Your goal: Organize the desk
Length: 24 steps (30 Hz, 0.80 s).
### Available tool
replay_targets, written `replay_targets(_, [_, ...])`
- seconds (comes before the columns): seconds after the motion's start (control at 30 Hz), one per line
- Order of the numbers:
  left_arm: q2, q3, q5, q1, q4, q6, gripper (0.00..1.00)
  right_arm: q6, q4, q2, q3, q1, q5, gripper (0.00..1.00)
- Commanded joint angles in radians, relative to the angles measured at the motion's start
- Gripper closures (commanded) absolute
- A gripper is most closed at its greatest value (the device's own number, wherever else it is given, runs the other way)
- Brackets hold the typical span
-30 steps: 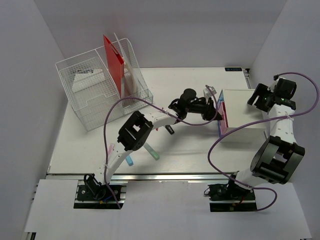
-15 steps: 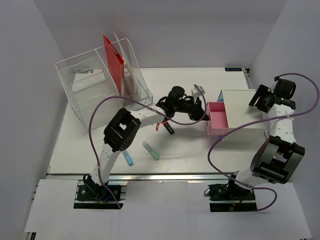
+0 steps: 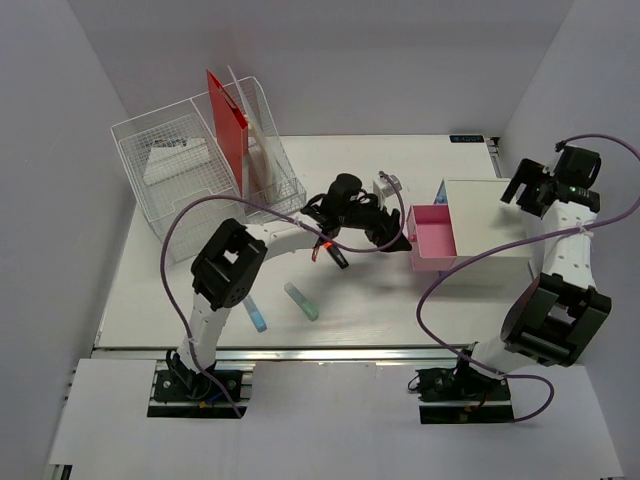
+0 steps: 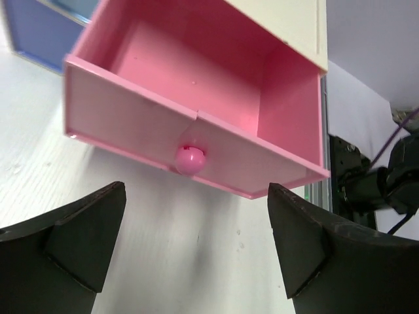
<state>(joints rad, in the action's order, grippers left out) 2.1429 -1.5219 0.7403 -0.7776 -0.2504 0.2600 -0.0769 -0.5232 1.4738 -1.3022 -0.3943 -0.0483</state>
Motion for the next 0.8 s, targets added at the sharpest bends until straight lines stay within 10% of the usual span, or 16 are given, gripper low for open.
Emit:
replay_targets(0.0, [-0.170,0.019,-0.134,0.023,0.071,-0.012,0.02,0.031,-0.032,-0.012,-0.130,0.000,-0.008,0.11])
replay_targets(0.3, [-0.552,0.090,-0.929,0.038,0.722,0.132,0.02,0.074,-0.164,-0.087,-0.342,0.125,0.040,0.11])
replay_targets(0.77, [-1.066,0.523,-1.102,0.342,1.143,0.458,0.02,-0.043,-0.192,0.106,-0.443,1.070,0.291,0.11])
